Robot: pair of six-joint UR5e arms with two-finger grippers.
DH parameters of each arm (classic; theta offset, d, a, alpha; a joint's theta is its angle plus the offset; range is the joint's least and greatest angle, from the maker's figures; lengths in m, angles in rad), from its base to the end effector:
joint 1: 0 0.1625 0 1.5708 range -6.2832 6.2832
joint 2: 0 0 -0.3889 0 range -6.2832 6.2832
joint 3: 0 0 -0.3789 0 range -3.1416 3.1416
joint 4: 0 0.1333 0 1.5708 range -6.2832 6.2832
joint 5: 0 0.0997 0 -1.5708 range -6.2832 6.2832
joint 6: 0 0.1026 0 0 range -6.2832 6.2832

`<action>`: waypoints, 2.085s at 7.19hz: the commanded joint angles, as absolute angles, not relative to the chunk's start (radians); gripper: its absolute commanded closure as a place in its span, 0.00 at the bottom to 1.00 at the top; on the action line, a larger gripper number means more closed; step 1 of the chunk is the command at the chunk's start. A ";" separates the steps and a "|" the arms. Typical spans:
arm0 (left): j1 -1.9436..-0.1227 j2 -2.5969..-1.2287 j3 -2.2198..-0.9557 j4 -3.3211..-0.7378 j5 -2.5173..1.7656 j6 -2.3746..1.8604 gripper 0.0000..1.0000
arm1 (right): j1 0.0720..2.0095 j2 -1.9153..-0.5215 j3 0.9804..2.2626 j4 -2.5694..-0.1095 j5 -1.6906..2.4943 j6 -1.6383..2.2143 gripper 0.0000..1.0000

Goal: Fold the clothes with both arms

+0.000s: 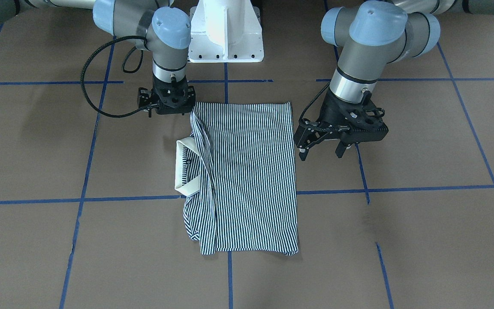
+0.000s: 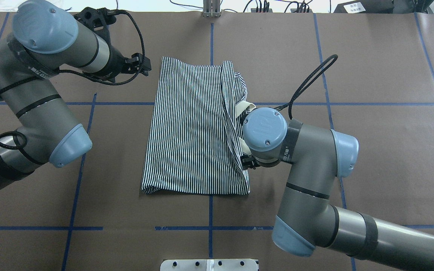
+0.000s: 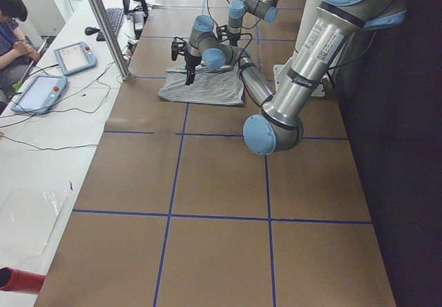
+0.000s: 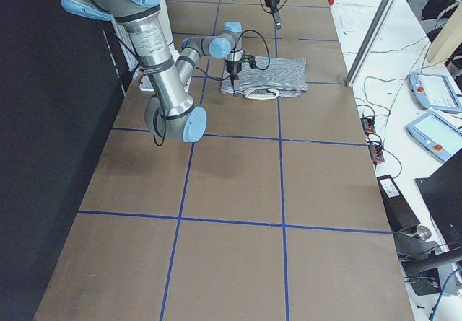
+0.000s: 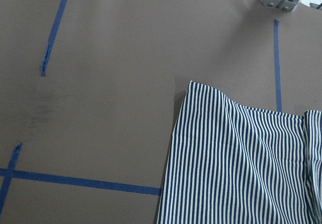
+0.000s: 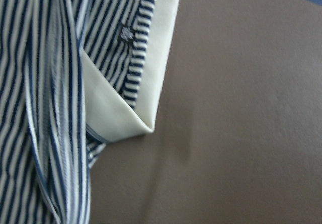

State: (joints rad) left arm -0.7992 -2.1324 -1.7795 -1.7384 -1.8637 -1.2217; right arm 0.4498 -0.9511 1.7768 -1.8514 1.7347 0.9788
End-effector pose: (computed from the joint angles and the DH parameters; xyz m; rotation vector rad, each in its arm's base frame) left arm 0.3561 -0.5147 0.2055 0.2788 0.9314 -0.2769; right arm -0.5081 -0.3748 0.2354 0.1322 -0.5520 -0.1830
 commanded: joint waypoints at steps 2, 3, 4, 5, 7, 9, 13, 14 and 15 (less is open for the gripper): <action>-0.799 -2.129 -1.776 -1.746 -1.862 -1.221 0.00 | 0.476 -0.825 1.553 -1.681 1.730 0.963 0.00; -0.799 -2.129 -1.773 -1.753 -1.862 -1.221 0.00 | 0.476 -0.812 1.543 -1.681 1.730 0.965 0.00; -0.799 -2.129 -1.773 -1.753 -1.862 -1.220 0.00 | 0.474 -0.793 1.510 -1.681 1.732 0.965 0.00; -0.799 -2.129 -1.772 -1.759 -1.862 -1.221 0.00 | 0.474 -0.790 1.503 -1.686 1.738 0.965 0.00; -0.799 -2.129 -1.766 -1.767 -1.862 -1.221 0.00 | 0.469 -0.799 1.502 -1.690 1.740 0.965 0.00; -0.799 -2.129 -1.766 -1.767 -1.862 -1.221 0.00 | 0.468 -0.810 1.500 -1.692 1.740 0.965 0.00; -0.799 -2.132 -1.766 -1.767 -1.862 -1.223 0.00 | 0.497 -0.831 1.525 -1.777 1.750 0.936 0.00; -0.799 -2.134 -1.766 -1.767 -1.862 -1.224 0.00 | 0.521 -0.885 1.596 -1.840 1.753 0.878 0.00; -0.798 -2.137 -1.766 -1.767 -1.862 -1.229 0.00 | 0.537 -0.988 1.696 -1.874 1.752 0.833 0.00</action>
